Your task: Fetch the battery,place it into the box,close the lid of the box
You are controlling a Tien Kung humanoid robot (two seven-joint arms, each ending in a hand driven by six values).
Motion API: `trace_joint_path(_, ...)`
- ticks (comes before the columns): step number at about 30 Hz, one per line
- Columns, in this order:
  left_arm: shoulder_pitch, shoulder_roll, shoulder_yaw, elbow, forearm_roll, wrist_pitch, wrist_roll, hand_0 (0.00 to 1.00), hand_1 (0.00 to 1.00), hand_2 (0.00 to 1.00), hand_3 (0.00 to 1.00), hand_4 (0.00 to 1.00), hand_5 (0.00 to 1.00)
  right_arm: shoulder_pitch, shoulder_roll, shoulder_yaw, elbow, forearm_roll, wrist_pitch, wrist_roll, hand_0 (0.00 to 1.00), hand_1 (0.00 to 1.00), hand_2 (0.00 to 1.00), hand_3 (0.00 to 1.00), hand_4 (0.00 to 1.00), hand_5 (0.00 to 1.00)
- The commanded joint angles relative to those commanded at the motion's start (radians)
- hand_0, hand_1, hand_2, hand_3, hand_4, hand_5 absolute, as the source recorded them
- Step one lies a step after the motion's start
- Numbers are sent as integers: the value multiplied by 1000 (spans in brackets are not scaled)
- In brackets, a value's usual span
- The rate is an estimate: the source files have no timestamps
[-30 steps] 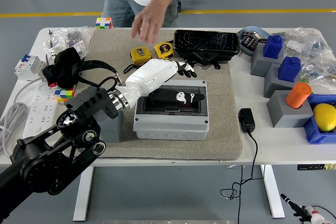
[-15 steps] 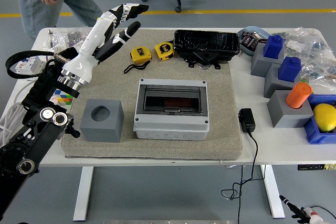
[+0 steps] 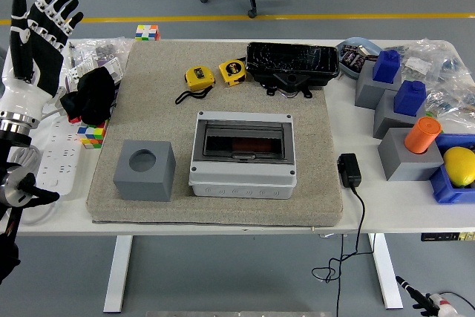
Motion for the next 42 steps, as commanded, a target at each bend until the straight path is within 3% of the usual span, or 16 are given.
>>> trace_joint_path(4,33,7,-63,34,85,-7,40,998,998,968,920,998,998,0,1,6,1,-2,0,0,895,875,823,862,998,998)
trace_joint_path(10,63,-10,-168,16,337,24,136,998,998,980,930,998,998,2,0,13,1,-3,-1,1,898,875,823,862,998,998)
trace_joint_path(13,74,-17,-175,4,460,30,151,998,998,980,930,998,998,5,-1,16,1,-3,-1,1,898,875,823,862,998,998)
trace_joint_path(16,81,-24,-165,1,561,35,134,998,998,952,901,998,998,9,-3,21,0,-9,0,1,901,878,823,862,998,998)
trace_joint_path(23,89,-46,-135,-16,452,40,51,964,975,918,872,998,998,27,-8,24,4,-15,-2,2,904,880,825,863,998,998)
trace_joint_path(42,117,-102,-41,3,453,57,41,947,946,888,852,998,998,-43,-18,49,21,-51,-4,2,910,887,826,869,998,998)
